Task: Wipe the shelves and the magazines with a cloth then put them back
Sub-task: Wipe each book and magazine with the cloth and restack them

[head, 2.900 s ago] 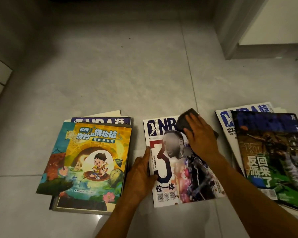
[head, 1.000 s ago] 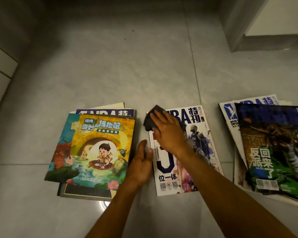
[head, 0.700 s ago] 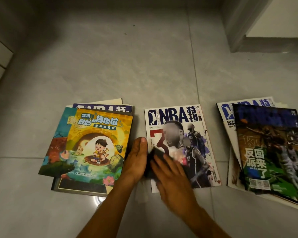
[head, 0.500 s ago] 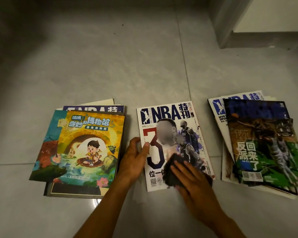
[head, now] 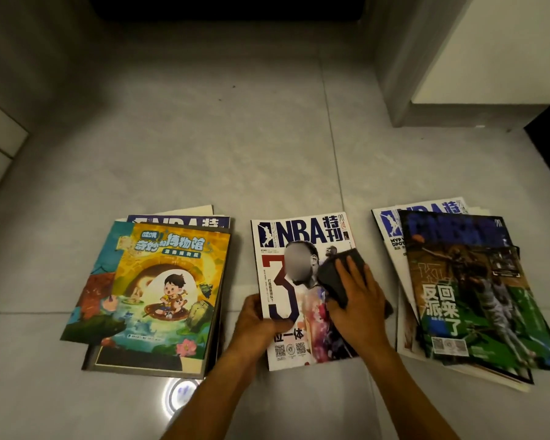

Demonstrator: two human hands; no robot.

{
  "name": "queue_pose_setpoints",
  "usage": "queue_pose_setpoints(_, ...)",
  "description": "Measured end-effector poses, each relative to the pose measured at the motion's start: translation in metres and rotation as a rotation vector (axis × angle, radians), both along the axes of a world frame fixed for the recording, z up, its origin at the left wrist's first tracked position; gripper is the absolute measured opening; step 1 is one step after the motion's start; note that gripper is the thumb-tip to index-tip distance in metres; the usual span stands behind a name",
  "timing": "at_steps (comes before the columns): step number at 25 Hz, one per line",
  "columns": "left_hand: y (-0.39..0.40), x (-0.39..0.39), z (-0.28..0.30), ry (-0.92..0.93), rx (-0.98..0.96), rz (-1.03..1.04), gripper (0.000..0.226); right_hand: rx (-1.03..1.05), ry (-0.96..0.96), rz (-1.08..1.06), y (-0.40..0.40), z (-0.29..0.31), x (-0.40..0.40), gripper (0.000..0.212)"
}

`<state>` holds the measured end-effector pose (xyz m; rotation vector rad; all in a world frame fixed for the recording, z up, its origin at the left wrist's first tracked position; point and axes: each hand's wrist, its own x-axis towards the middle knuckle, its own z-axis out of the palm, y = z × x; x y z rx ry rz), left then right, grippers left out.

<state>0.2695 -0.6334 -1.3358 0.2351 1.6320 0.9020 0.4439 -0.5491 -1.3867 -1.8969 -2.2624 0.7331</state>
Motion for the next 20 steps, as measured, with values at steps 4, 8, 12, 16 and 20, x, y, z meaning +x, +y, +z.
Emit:
queue_pose_setpoints(4, -0.014, 0.025, 0.002, 0.175, 0.131, -0.102, 0.052, -0.010, -0.054, 0.184, -0.073, 0.012, 0.005, 0.091)
queue_pose_setpoints(8, -0.002, 0.013, 0.027, 0.496, 0.273, -0.241, 0.032, -0.035, 0.556, -0.230, -0.055, 0.058, -0.003, 0.065)
queue_pose_setpoints(12, 0.004, 0.001, 0.066, 0.761, 0.432, -0.391, 0.025, 0.357, 0.545, 0.140, -0.005, 0.135, -0.031, 0.067)
queue_pose_setpoints(16, 0.009, -0.006, 0.096, 0.903, 0.560, -0.590, 0.028, 0.639, -0.008, 0.544, 0.040, 0.144, -0.008, 0.061)
queue_pose_setpoints(20, 0.016, -0.016, 0.110, 0.579, 0.556, -0.425, 0.022, 0.541, 0.075, 0.269, 0.057, 0.146, 0.021, 0.039)
